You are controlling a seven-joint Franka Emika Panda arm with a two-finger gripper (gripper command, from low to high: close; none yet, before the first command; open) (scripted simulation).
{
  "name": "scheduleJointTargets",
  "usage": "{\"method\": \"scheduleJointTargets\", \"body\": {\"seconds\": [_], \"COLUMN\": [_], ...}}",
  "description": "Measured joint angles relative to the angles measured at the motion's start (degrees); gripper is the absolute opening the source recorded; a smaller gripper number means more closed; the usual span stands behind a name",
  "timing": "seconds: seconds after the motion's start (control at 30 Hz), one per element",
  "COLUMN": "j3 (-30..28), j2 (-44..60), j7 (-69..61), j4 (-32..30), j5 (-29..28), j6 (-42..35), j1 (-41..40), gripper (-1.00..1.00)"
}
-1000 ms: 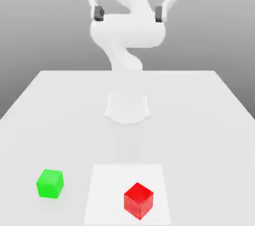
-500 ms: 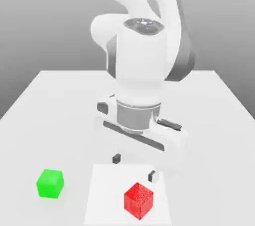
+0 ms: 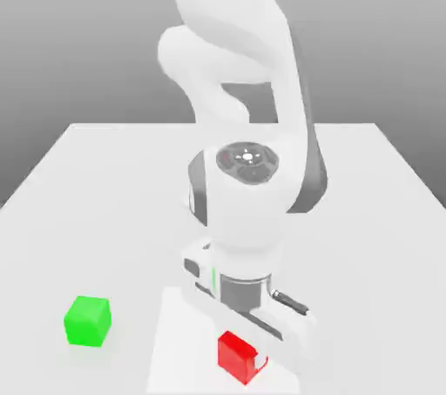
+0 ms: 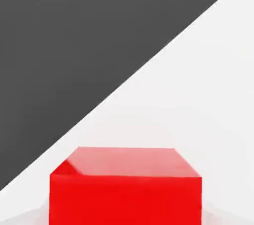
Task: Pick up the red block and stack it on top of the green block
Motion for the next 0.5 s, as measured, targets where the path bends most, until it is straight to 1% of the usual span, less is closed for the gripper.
{"method": "scheduleJointTargets", "body": {"seconds": [0.1, 0.13, 0.27, 0.33, 0.37, 0.5], "j3": [1.7, 0.9, -4.9, -8.1, -9.2, -9.4], "j2": [-5.9, -7.4, -11.5, -13.8, -14.3, -8.5], "j7": [-2.5, -3.4, -7.2, -9.6, -10.8, -11.5], "j4": [-1.0, -1.4, -3.1, -4.0, -4.3, -4.4], "j5": [3.3, 4.0, 6.3, 7.7, 8.3, 8.5], "j6": [-4.8, -6.0, -8.4, -9.6, -9.8, -3.9], "j1": [-1.1, -2.4, -9.7, -16.6, -19.4, -20.2], "gripper": [-1.0, -1.0, -1.0, -1.0, -1.0, -1.0]}}
